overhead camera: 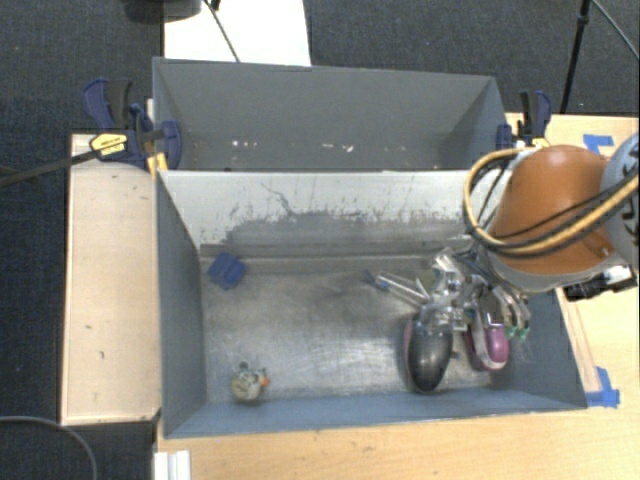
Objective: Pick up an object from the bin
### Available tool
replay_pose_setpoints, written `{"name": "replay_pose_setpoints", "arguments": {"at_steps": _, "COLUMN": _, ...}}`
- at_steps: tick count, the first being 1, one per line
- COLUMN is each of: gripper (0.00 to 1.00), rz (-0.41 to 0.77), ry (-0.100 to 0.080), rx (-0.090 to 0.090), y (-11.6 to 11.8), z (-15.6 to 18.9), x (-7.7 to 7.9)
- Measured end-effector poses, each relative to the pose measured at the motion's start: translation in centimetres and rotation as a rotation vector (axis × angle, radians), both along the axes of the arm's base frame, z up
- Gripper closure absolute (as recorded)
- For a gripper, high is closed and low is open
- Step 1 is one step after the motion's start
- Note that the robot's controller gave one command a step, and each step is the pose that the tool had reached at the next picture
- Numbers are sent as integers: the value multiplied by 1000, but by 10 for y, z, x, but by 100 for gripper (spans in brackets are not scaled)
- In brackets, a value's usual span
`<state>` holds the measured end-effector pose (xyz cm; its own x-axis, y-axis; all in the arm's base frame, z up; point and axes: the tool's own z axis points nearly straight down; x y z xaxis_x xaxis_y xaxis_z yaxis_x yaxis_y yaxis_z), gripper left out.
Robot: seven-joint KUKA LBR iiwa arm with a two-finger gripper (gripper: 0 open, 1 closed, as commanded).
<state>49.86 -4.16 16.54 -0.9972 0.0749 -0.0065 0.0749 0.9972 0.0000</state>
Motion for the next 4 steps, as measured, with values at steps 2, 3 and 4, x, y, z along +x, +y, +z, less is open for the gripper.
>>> {"name": "replay_pose_setpoints", "arguments": {"at_steps": 2, "gripper": 0, "rz": -120, "ry": 1, "rx": 4, "y": -6, "z": -95, "x": 18}}
{"name": "replay_pose_setpoints", "arguments": {"at_steps": 3, "gripper": 0, "rz": 51, "ry": 17, "rx": 29, "y": -45, "z": -89, "x": 27}}
{"name": "replay_pose_setpoints", "arguments": {"at_steps": 4, "gripper": 100, "rz": 53, "ry": 7, "rx": 24, "y": -46, "z": -89, "x": 30}}
